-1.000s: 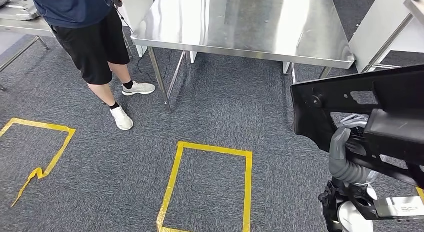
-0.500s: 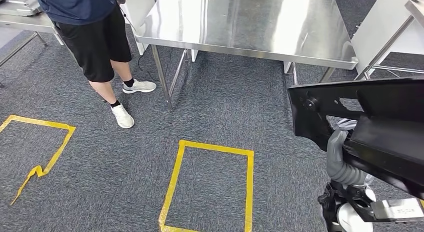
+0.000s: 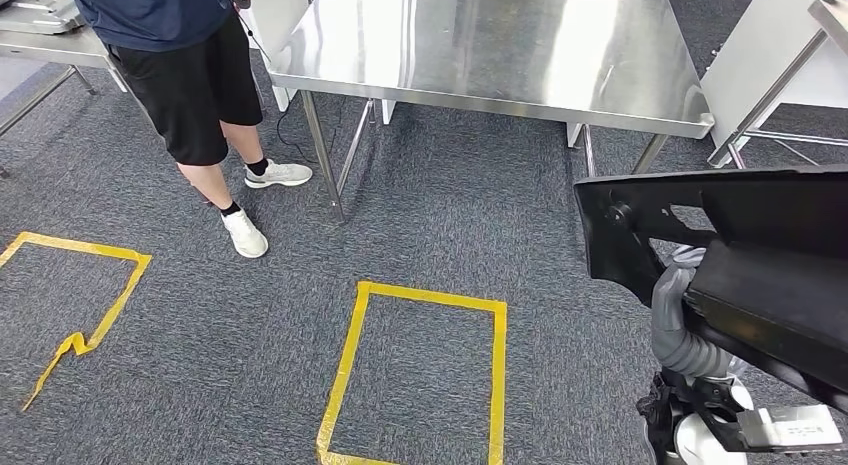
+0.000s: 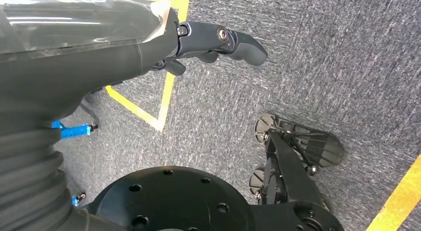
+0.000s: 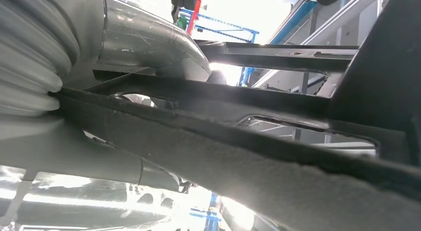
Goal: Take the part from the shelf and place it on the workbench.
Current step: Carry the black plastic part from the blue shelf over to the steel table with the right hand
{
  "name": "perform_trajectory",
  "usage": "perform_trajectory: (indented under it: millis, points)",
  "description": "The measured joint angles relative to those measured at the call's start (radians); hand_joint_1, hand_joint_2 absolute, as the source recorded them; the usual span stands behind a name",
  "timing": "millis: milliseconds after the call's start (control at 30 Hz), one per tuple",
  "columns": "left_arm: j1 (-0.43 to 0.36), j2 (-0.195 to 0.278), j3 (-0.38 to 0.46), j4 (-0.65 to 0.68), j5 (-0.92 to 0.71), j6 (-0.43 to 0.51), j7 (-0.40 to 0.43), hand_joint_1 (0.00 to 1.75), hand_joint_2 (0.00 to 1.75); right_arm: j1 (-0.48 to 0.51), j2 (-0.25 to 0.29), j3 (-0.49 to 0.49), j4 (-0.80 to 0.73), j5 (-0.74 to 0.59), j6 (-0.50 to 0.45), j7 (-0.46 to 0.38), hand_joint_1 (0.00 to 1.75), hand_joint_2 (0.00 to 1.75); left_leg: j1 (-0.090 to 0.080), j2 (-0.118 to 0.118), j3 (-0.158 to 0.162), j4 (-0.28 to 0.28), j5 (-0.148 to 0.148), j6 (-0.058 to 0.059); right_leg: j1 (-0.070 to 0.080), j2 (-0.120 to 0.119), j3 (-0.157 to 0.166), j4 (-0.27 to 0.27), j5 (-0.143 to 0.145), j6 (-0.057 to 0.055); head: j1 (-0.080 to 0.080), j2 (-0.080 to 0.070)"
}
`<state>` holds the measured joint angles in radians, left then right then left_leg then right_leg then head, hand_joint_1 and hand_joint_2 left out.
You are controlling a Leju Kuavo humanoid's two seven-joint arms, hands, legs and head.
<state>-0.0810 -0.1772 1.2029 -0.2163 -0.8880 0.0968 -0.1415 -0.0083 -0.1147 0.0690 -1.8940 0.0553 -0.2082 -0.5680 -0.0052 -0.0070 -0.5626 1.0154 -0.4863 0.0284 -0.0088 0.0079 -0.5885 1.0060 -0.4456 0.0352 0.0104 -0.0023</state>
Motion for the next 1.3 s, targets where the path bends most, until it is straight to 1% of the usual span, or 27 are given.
perform_trajectory:
  millis: [800,967,1033,1100,1167,1200,1233,1300]
  points:
    - [0.0,0.001,0.0,0.0,-0.001,0.006,0.0,0.0,1.75,0.0,0.0,0.0,-0.005,0.007,-0.01,0.002,1.75,1.75,0.0,0.0,0.0,0.0,0.0,0.0,0.0,0.0,0.0,0.0,0.0,0.0,0.0,0.0]
    - [0.0,0.002,0.0,0.0,-0.001,0.006,0.0,0.0,1.75,-0.001,0.0,0.0,-0.005,0.008,-0.01,0.002,1.75,1.75,-0.004,0.0,-0.001,0.002,-0.001,0.003,-0.005,0.0,0.001,-0.001,0.002,0.004,0.0,0.0]
    - [0.0,0.003,0.0,0.0,-0.001,0.006,0.0,0.0,1.75,-0.001,0.0,0.0,-0.005,0.008,-0.01,0.002,1.75,1.75,-0.007,0.0,-0.002,0.002,-0.002,0.008,-0.009,0.0,0.001,-0.003,0.003,0.008,0.0,0.0]
    - [0.0,0.004,0.0,0.0,-0.001,0.006,0.0,0.0,1.75,-0.001,0.0,0.0,-0.004,0.008,-0.01,0.002,1.75,1.75,-0.009,0.0,-0.003,-0.003,-0.003,0.02,-0.011,0.0,0.002,0.003,0.011,0.02,0.0,0.0]
    - [0.0,0.004,0.0,0.0,-0.002,0.007,0.0,0.0,1.75,-0.001,-0.001,0.001,-0.004,0.008,-0.011,0.002,1.75,1.75,-0.003,0.001,0.007,-0.014,0.002,0.03,-0.011,0.0,-0.003,0.02,0.013,0.03,0.0,0.0]
    - [0.0,0.004,0.0,0.0,-0.002,0.007,0.0,0.0,1.75,-0.002,-0.002,0.001,-0.004,0.007,-0.011,0.001,1.75,1.75,0.0,0.001,0.013,-0.017,0.004,0.033,-0.011,0.0,-0.013,0.04,0.002,0.031,0.002,0.0]
    - [0.0,0.003,0.0,0.0,-0.002,0.007,0.0,0.0,1.75,-0.004,-0.003,0.001,-0.005,0.008,-0.011,0.001,1.75,1.75,0.004,0.002,0.018,-0.02,0.005,0.035,-0.012,0.0,-0.032,0.077,-0.021,0.027,0.004,0.0]
    - [0.0,0.003,0.0,0.001,-0.002,0.007,0.0,0.0,1.75,-0.005,-0.005,0.002,-0.004,0.007,-0.012,0.001,1.75,1.75,0.007,0.005,0.018,-0.02,0.005,0.035,-0.014,-0.001,-0.09,0.199,-0.078,0.021,0.008,0.0]
